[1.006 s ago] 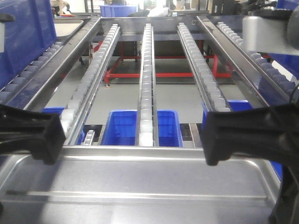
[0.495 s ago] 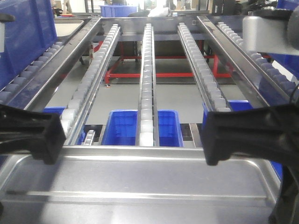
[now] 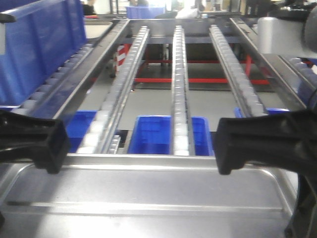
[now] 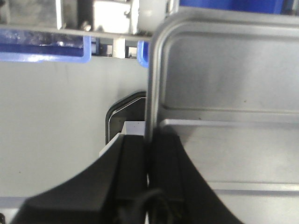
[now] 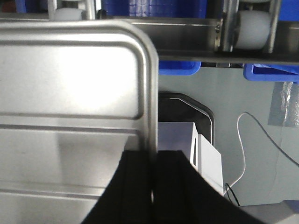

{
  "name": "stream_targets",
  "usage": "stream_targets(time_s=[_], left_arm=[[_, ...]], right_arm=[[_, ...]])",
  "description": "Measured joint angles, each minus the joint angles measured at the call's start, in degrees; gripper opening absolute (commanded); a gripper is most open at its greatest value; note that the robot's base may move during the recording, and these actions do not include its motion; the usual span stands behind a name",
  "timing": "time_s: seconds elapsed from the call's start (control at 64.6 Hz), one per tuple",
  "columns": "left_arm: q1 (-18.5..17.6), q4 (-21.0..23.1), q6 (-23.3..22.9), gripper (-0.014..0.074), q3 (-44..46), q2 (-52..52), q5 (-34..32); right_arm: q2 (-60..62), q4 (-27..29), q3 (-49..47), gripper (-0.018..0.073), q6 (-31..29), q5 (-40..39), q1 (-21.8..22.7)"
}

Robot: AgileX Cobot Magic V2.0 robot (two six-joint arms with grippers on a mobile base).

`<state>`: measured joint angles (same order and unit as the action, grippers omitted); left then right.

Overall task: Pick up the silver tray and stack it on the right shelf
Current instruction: 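Hold the tray in both grippers while the base drives to another shelf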

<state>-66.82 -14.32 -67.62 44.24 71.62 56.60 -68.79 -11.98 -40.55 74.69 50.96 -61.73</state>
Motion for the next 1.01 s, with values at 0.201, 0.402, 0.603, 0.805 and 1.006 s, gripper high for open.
stream_targets(time_s=[0.201, 0.402, 0.603, 0.805, 1.006], left_arm=[[0.00, 0.00, 0.00, -0.0092, 0.00, -0.04, 0.11], [0.00, 0.00, 0.00, -0.0092, 0.00, -0.13, 0.11], [0.00, 0.00, 0.00, -0.0092, 0.00, -0.13, 0.11], [-0.04, 0.00, 0.00, -0.0092, 0.00, -0.13, 0.11], [-0.04, 0.00, 0.00, -0.0092, 0.00, -0.13, 0.11]], right_arm=[[0.00, 0.00, 0.00, 0.0058, -0.02, -0.10, 0.00], [0.00, 0.00, 0.00, 0.0058, -0.02, -0.10, 0.00], [0.00, 0.00, 0.00, 0.0058, -0.02, -0.10, 0.00], [0.03, 0.00, 0.00, 0.0058, -0.02, 0.01, 0.00], [0.12, 0.00, 0.00, 0.0058, -0.02, 0.01, 0.00]])
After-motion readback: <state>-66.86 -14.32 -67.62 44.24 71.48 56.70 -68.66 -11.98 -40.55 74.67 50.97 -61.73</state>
